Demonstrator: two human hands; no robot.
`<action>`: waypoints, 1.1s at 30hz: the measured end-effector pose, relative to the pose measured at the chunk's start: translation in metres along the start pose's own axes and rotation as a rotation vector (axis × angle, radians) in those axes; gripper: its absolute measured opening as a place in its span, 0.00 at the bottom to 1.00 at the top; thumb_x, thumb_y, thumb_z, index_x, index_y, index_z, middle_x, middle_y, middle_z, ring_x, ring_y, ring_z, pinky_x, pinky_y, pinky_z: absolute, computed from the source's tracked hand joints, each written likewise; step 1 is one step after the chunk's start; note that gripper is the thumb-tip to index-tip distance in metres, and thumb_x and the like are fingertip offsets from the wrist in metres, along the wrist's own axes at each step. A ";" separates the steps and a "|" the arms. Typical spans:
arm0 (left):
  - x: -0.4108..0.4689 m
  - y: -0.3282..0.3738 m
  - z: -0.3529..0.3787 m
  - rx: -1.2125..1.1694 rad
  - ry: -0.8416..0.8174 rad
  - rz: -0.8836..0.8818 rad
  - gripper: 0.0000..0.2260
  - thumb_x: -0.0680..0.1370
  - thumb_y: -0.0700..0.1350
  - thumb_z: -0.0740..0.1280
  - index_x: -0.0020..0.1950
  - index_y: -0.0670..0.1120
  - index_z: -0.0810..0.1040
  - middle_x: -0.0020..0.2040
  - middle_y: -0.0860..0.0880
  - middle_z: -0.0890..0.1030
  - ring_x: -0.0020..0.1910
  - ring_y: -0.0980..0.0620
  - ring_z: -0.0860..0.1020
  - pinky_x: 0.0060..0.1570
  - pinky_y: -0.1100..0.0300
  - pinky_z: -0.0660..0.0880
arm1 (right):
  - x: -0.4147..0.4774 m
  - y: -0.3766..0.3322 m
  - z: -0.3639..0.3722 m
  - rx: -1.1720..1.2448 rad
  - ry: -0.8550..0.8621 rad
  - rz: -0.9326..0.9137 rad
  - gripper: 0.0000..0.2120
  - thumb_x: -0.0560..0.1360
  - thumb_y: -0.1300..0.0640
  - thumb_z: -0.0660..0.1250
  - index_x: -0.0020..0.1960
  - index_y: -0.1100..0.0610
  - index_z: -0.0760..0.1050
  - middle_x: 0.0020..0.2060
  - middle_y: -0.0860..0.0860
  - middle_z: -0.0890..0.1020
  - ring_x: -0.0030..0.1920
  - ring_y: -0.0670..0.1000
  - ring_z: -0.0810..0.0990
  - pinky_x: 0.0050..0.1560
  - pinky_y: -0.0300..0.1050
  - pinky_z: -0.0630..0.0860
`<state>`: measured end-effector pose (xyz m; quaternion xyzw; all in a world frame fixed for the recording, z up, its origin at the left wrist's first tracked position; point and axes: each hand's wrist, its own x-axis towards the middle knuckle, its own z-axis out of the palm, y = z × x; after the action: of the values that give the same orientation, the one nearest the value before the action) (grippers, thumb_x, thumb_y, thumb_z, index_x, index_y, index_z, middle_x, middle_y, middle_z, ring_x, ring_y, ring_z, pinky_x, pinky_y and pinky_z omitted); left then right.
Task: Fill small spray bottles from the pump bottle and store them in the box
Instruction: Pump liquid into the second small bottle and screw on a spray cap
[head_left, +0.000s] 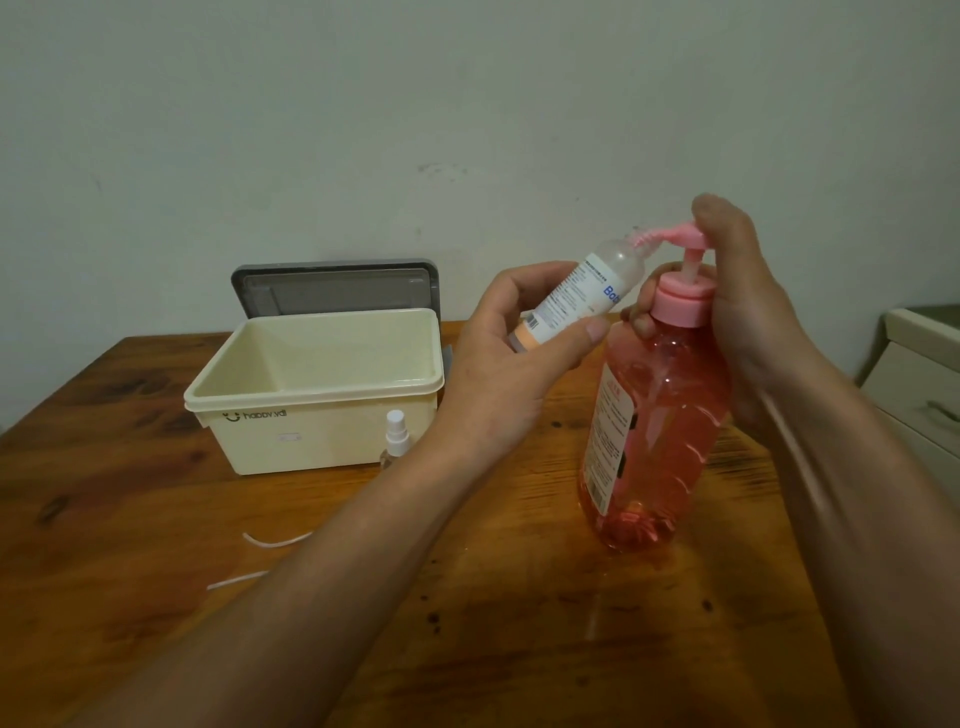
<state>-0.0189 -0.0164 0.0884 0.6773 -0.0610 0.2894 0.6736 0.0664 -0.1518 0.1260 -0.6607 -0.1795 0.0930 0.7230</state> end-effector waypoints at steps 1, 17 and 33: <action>0.000 0.000 0.000 0.003 0.002 -0.001 0.17 0.75 0.39 0.72 0.61 0.48 0.75 0.56 0.50 0.78 0.53 0.51 0.80 0.42 0.67 0.77 | 0.001 0.000 0.001 -0.002 0.002 -0.010 0.27 0.76 0.36 0.58 0.34 0.58 0.75 0.25 0.55 0.76 0.24 0.52 0.74 0.31 0.41 0.73; 0.002 -0.002 -0.002 0.045 0.026 -0.019 0.17 0.74 0.40 0.73 0.61 0.50 0.76 0.57 0.50 0.79 0.55 0.52 0.80 0.44 0.69 0.76 | 0.003 0.002 0.002 -0.018 0.027 -0.062 0.24 0.77 0.45 0.56 0.28 0.57 0.76 0.25 0.56 0.76 0.26 0.54 0.73 0.35 0.46 0.71; 0.002 -0.002 -0.001 0.071 0.024 -0.004 0.17 0.74 0.40 0.73 0.62 0.49 0.76 0.56 0.51 0.79 0.53 0.59 0.78 0.45 0.70 0.75 | 0.002 0.001 0.002 0.005 0.001 -0.034 0.24 0.77 0.42 0.57 0.33 0.58 0.75 0.26 0.55 0.76 0.27 0.53 0.72 0.32 0.44 0.70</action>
<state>-0.0163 -0.0146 0.0879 0.6974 -0.0411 0.2983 0.6504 0.0672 -0.1496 0.1256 -0.6557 -0.1902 0.0807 0.7262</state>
